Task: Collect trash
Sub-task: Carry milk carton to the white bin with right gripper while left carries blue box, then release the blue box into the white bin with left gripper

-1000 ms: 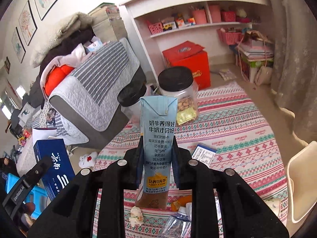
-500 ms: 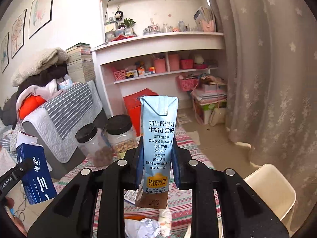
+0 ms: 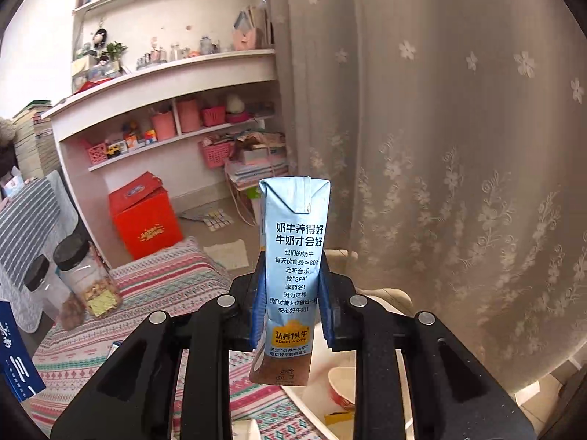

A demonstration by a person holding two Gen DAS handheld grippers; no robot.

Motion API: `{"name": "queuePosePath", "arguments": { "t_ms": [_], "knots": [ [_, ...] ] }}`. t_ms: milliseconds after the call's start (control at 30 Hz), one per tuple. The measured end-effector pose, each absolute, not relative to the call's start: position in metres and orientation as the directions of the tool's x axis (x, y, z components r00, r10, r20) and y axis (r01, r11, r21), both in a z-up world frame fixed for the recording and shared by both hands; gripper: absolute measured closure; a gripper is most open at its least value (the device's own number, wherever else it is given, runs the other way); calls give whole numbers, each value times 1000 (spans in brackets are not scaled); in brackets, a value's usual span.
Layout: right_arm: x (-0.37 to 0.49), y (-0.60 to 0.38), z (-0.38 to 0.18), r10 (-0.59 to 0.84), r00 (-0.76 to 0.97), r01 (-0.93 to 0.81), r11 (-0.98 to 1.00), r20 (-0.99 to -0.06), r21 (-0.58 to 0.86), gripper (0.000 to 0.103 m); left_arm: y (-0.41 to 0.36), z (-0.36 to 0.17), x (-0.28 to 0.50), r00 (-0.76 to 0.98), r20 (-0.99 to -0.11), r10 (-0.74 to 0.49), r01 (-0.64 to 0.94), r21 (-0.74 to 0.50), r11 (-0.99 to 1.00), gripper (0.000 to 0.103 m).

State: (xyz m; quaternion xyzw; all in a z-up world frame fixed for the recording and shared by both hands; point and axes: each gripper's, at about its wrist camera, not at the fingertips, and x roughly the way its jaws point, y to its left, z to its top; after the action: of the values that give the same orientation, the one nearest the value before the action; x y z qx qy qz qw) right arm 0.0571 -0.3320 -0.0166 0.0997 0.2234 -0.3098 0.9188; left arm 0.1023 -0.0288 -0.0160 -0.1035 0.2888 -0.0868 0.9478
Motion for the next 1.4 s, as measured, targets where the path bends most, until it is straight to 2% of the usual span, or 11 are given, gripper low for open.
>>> {"name": "queuePosePath", "arguments": {
  "t_ms": [67, 100, 133, 200, 300, 467, 733, 1067, 1167, 1200, 1400],
  "knots": [
    [49, -348, -20, -531, 684, 635, 771, -500, 50, 61, -46, -18, 101, 806, -534, -255, 138, -249, 959, 63],
    [43, -354, -22, -538, 677, 648, 760, -502, 59, 36, -57, -19, 101, 799, -537, -271, 158, -248, 956, 63],
    [36, -361, -20, -551, 675, 662, 746, -491, 74, 27, -67, -19, 99, 795, -537, -281, 175, -241, 955, 63],
    [23, -372, -15, -582, 666, 688, 721, -466, 82, 25, -91, -18, 98, 791, -534, -298, 209, -223, 952, 63],
    [7, -387, -7, -635, 645, 730, 676, -426, 98, 10, -125, -15, 94, 772, -529, -353, 274, -224, 935, 63],
    [-13, -407, -2, -698, 596, 784, 614, -397, 96, 7, -183, -4, 90, 735, -523, -431, 357, -241, 902, 63],
    [-33, -439, -1, -734, 521, 844, 520, -436, 132, 7, -264, 14, 81, 674, -525, -519, 475, -229, 849, 63],
    [-58, -469, -1, -764, 459, 887, 420, -454, 190, 7, -335, -12, 95, 491, -619, -612, 517, -358, 777, 61],
    [-61, -471, -1, -772, 448, 893, 412, -450, 182, 7, -351, -23, 100, 424, -650, -630, 512, -402, 759, 36],
    [-60, -471, 0, -776, 443, 895, 411, -449, 173, 7, -351, -23, 99, 421, -648, -634, 505, -413, 758, 32],
    [-57, -464, 1, -772, 454, 889, 429, -444, 162, 7, -342, -12, 90, 488, -649, -584, 496, -344, 797, 25]
  ]
}}
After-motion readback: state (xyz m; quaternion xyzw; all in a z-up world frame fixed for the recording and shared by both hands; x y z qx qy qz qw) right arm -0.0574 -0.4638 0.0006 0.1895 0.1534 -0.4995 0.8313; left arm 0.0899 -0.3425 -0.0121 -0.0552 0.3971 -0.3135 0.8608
